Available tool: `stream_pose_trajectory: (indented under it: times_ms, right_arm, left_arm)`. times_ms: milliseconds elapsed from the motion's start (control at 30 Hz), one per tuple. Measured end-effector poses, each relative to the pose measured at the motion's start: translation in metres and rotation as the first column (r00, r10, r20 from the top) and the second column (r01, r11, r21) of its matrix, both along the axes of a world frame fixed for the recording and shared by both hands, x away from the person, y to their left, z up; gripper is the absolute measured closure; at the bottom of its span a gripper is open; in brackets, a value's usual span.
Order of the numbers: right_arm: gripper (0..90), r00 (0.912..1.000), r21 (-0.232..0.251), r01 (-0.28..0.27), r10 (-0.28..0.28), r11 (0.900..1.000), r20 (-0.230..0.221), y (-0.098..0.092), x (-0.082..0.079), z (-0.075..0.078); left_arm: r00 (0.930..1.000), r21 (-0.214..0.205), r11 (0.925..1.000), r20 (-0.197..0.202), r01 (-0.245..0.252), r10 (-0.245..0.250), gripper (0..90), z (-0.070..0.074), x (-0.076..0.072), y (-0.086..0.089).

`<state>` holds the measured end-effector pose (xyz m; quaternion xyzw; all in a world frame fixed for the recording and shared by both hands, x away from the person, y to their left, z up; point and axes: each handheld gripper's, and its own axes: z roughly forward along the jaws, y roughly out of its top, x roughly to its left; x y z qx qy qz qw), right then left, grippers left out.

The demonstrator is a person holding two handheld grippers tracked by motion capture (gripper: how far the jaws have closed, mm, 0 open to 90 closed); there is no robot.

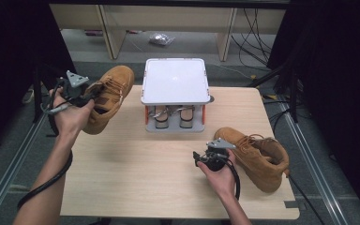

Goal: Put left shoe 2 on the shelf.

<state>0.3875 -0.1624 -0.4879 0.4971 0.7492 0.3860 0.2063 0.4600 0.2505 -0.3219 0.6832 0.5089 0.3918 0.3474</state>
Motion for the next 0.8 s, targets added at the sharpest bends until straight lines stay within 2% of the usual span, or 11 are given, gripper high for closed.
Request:
stream_pose_trajectory:
  times_ms: [67,133,233,300,800]
  right_arm:
    - [35.8,0.9999,0.021,0.001,-0.001,0.9998,-0.013,0.001,0.000,0.000]
    - [35.8,0.9997,0.018,0.010,-0.009,0.9998,-0.023,0.002,-0.001,0.001]
    - [35.7,0.9999,0.007,0.005,-0.005,1.0000,-0.015,0.001,-0.001,0.001]
    - [35.7,1.0000,0.027,0.002,-0.001,0.9996,-0.010,0.002,0.000,0.000]
    - [35.6,0.9999,0.017,0.004,-0.004,0.9998,-0.009,0.002,-0.001,0.002]
  left_arm:
    - [1.0000,-0.002,1.0000,0.003,-0.002,0.002,83.8,0.001,0.002,-0.001]
    - [1.0000,0.000,1.0000,0.005,0.002,-0.002,83.8,0.002,0.003,-0.002]
    - [0.9999,-0.010,1.0000,0.013,0.003,-0.002,83.8,0.004,0.006,-0.002]
    - [0.9998,-0.013,0.9999,0.017,0.003,-0.003,83.7,0.006,0.007,-0.003]
    - [0.9992,-0.023,0.9997,0.038,-0.010,0.011,83.7,0.016,0.021,-0.012]
